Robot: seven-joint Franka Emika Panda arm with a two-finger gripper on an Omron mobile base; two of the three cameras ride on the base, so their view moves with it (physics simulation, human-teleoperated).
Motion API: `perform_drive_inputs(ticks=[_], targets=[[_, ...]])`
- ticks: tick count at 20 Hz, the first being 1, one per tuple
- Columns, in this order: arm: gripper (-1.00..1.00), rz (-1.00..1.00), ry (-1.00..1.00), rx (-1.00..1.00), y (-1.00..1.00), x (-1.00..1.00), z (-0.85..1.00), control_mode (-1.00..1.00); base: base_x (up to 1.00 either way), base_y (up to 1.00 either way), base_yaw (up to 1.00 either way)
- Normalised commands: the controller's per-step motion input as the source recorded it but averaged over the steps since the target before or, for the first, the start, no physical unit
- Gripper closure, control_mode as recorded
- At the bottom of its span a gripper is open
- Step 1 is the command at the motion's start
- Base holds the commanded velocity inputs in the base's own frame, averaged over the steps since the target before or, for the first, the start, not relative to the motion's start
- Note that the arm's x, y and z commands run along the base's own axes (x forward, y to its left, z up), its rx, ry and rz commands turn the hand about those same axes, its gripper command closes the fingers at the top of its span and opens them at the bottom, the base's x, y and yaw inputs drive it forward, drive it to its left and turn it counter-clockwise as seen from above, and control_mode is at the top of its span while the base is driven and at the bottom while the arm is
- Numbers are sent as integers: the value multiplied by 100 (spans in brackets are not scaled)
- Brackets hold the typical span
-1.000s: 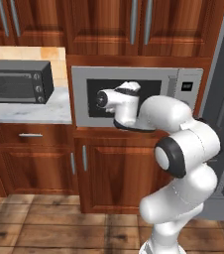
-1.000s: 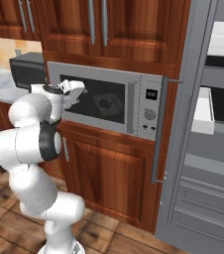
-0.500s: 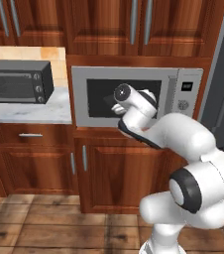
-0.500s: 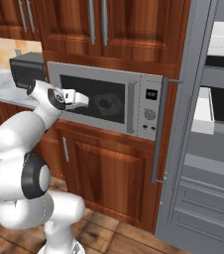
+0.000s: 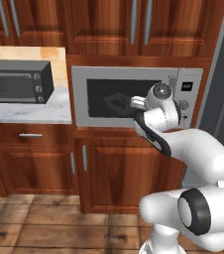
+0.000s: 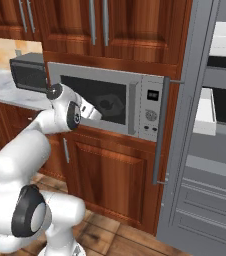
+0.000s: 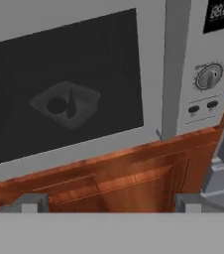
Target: Place the tupperware containing the fish and squash meal in the microwave. Close the microwave door and press the start button to reheat the meal.
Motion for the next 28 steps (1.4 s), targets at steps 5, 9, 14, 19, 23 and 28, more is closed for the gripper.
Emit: perform_drive_inputs(ticks=[5, 9, 14, 19, 23, 28], targets=[[-100, -27, -8, 37, -44, -1, 0, -100, 0, 0, 0], [-100, -23, -1, 31, -52, 0, -6, -100, 0, 0, 0], [-100, -17, -2, 24, -65, 0, -15, -100, 0, 0, 0], [-100, -12, -3, 18, -41, -2, -25, -100, 0, 0, 0], [-100, -5, -9, 10, -16, -5, -31, -100, 0, 0, 0], [-100, -1, -8, 5, -31, -7, -14, -100, 0, 0, 0]])
